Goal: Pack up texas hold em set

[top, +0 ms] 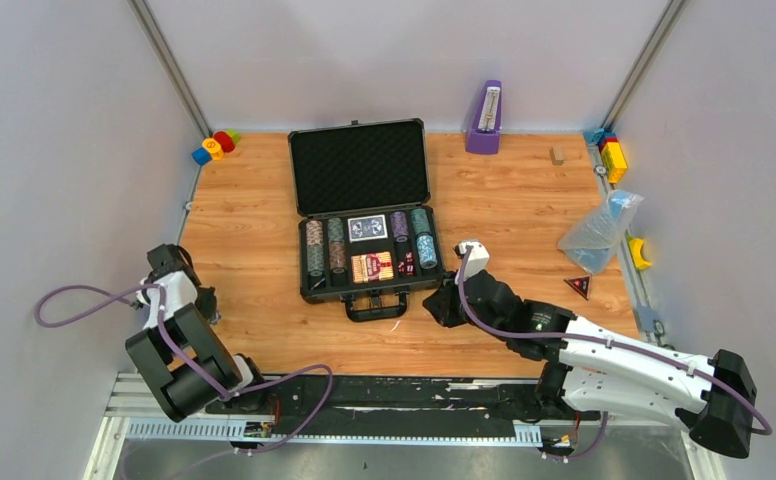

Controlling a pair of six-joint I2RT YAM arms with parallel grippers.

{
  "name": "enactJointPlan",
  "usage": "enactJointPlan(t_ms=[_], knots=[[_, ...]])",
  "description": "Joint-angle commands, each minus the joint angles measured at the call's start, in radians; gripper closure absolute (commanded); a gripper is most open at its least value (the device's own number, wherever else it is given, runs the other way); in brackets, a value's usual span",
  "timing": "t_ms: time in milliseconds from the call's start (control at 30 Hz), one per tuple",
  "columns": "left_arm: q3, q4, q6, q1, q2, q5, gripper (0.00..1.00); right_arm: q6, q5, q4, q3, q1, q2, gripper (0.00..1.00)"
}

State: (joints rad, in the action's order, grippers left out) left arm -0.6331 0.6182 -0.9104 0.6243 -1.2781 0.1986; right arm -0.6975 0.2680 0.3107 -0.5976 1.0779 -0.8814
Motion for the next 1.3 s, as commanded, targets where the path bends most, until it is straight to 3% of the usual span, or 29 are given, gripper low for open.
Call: enactJointPlan(t_ms=[0, 67, 100, 167, 300, 433, 600, 733, 767, 800, 867, 1267], knots=[[0.042, 0.059, -0.013, 0.003, 0.098, 0.009, 1.0, 0.013, 0.017, -0.01, -0.052, 0.006, -0.011, 0.9], [0.04, 0.055, -0.013, 0.003, 0.114, 0.026, 0.71, 0.015, 0.013, -0.01, -0.057, 0.006, -0.017, 0.91], [0.036, 0.053, -0.008, 0.003, 0.112, 0.029, 0.44, 0.017, 0.013, -0.01, -0.058, 0.005, -0.017, 0.9], [0.011, 0.064, 0.002, 0.003, 0.075, 0.034, 0.24, 0.021, 0.013, -0.01, -0.058, 0.005, -0.013, 0.9], [-0.036, 0.068, 0.025, 0.009, -0.086, 0.014, 0.2, 0.026, 0.012, -0.01, -0.054, 0.005, 0.001, 0.91], [-0.066, 0.062, 0.049, 0.024, -0.192, -0.013, 0.31, 0.03, 0.008, -0.01, -0.058, 0.005, 0.004, 0.9], [-0.075, 0.06, 0.051, 0.028, -0.208, 0.005, 0.35, 0.031, 0.002, -0.01, -0.066, 0.005, 0.005, 0.9], [-0.068, 0.061, 0.036, 0.028, -0.196, 0.03, 0.46, 0.03, -0.001, -0.009, -0.067, 0.005, 0.011, 0.9], [-0.062, 0.062, 0.028, 0.029, -0.188, 0.043, 0.58, 0.03, -0.002, -0.008, -0.068, 0.005, 0.013, 0.9], [-0.058, 0.062, 0.024, 0.029, -0.184, 0.054, 0.76, 0.029, -0.001, -0.005, -0.068, 0.005, 0.016, 0.9], [-0.047, 0.057, 0.015, 0.031, -0.167, 0.065, 0.98, 0.029, -0.002, -0.001, -0.07, 0.005, 0.024, 0.9], [-0.012, 0.028, 0.065, 0.035, -0.062, 0.013, 1.0, 0.024, 0.002, 0.003, -0.079, 0.005, 0.029, 0.9]])
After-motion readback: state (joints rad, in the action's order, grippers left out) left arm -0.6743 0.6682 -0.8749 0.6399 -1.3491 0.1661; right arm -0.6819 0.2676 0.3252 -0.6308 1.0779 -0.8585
